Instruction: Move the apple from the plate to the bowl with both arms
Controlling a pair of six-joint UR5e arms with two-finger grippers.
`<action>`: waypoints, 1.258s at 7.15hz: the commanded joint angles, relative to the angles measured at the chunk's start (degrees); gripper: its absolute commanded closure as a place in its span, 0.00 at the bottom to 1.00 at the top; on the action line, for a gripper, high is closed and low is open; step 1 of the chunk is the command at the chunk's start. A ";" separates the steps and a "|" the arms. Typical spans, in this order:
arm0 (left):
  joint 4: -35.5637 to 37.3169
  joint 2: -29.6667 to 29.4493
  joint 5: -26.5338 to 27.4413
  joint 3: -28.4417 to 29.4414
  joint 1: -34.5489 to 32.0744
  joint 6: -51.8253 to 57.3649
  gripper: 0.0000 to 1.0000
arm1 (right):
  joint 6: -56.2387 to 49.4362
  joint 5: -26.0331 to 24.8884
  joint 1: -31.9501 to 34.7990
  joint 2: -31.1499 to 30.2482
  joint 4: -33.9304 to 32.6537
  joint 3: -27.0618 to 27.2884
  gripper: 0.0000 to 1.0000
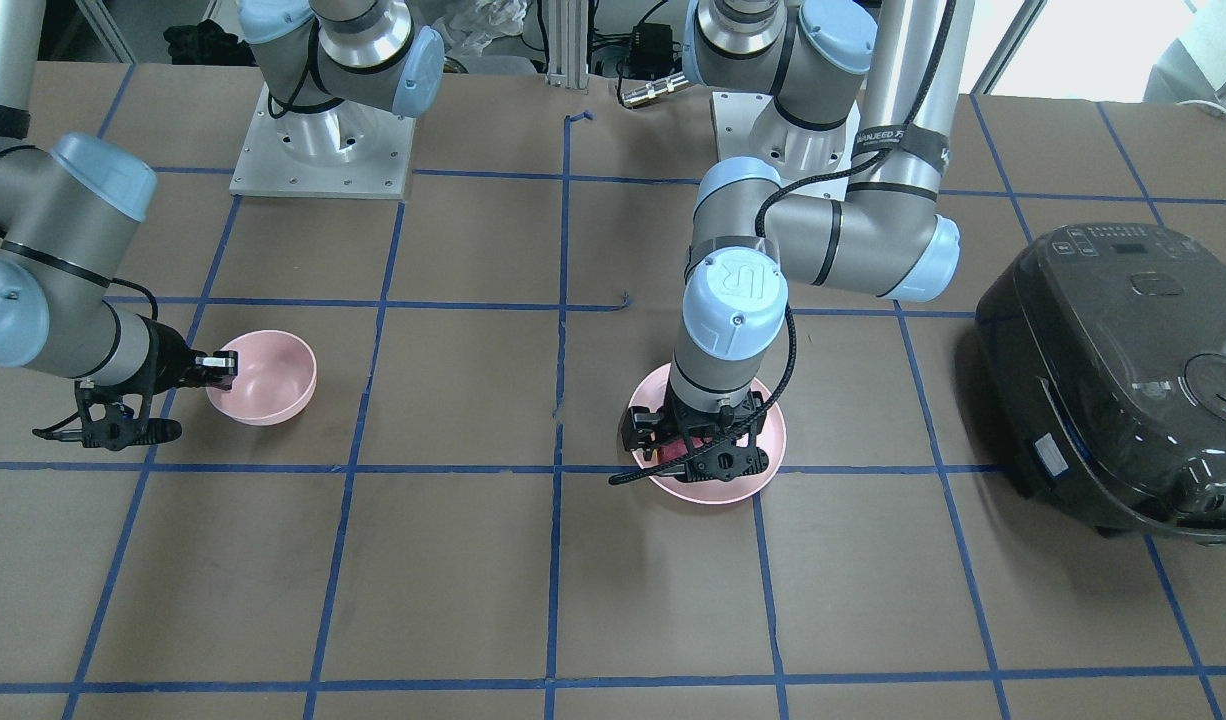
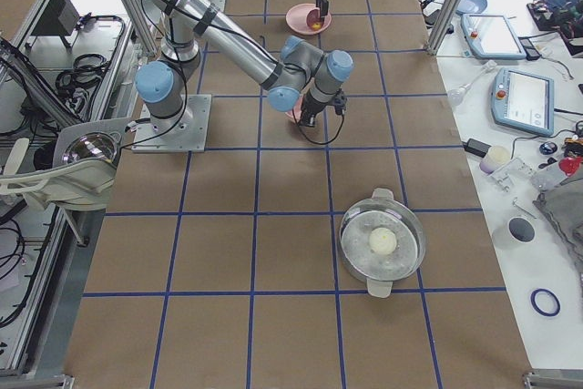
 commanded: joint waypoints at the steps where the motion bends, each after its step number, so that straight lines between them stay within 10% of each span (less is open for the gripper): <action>1: 0.76 -1.70 0.59 -0.40 -0.49 0.38 0.00 | 2.26 9.15 4.88 -0.72 10.77 -4.95 1.00; 5: 0.85 -0.66 4.63 -0.93 -0.40 1.26 0.56 | 19.04 11.57 17.47 2.26 -0.95 0.90 1.00; 8: 1.02 1.54 4.72 -0.14 -0.84 1.35 0.74 | 23.10 11.39 17.83 2.27 -6.51 4.88 1.00; 9: 0.93 2.24 4.29 0.38 -0.93 1.35 0.77 | 22.32 11.30 17.83 1.92 -6.60 4.53 0.03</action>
